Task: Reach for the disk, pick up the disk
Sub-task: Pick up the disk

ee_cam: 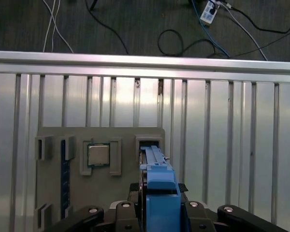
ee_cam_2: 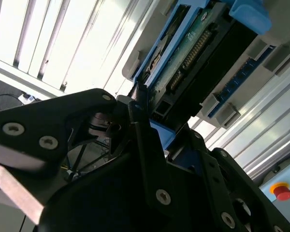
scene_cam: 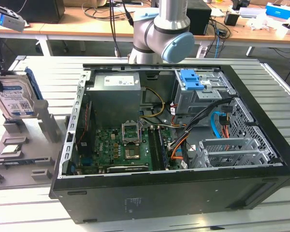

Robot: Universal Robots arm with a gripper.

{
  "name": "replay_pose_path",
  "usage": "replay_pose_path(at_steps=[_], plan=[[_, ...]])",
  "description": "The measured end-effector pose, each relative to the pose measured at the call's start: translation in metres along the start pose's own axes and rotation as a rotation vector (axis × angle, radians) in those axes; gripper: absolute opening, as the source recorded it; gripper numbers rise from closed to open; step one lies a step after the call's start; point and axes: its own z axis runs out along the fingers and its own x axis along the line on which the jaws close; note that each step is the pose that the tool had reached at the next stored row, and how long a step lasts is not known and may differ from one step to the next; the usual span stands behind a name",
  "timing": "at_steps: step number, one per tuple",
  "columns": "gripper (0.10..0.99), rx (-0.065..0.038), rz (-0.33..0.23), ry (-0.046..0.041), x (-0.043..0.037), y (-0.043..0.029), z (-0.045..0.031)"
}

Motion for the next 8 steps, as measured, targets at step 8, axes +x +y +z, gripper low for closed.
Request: replay_pose_path(at_steps=[8], plan=[[0.369, -0.001, 0.0, 0.0, -0.0009, -0.0025, -0.0735]])
